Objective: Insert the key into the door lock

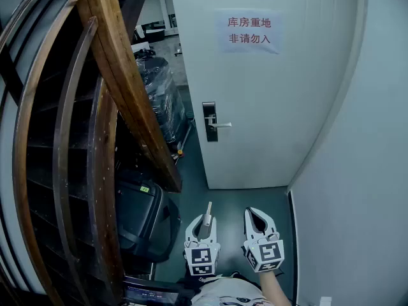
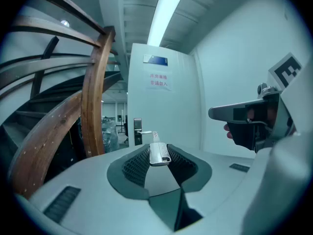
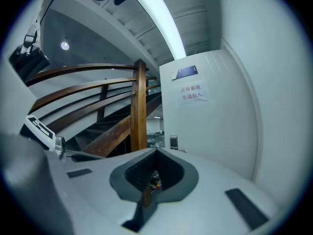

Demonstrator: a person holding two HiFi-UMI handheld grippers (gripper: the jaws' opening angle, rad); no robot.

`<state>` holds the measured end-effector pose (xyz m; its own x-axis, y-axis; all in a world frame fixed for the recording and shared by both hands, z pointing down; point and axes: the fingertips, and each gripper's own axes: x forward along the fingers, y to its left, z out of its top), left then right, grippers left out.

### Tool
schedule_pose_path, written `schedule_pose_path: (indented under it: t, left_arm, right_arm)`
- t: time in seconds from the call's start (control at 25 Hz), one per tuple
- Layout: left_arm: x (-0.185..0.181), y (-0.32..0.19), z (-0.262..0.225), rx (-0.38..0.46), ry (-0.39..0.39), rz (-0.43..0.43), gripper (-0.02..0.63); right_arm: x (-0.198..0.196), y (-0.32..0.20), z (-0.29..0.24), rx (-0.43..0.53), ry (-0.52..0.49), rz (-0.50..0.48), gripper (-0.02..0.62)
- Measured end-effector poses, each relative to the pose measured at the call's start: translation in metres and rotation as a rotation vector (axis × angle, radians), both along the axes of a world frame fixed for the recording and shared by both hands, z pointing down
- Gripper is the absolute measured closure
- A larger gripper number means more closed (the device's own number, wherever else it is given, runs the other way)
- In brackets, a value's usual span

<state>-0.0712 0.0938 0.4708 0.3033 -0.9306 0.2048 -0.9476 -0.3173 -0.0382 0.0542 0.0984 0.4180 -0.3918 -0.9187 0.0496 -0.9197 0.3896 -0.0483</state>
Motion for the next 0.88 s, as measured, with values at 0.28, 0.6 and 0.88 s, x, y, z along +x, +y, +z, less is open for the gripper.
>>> schedule_pose_path:
  t: [0.28, 0.6, 0.88]
  left_arm:
    - [0.006, -0.003, 0.0, 0.001, 0.007, -0.003, 0.488]
    - [0.01, -0.012, 0.008, -0.014, 0.005, -0.032, 0.489]
    - [0.023, -0.028, 0.007, -0.005, 0.008, -0.069, 0.489]
  right_arm:
    - [0.003, -0.003, 0.002, -0.001, 0.001, -0.003, 0.589]
    - [0.011, -0.004, 0.006, 0.004, -0.007, -0.034, 0.589]
    - [0.036, 0.0, 0.016, -0.023, 0.002, -0.046, 0.589]
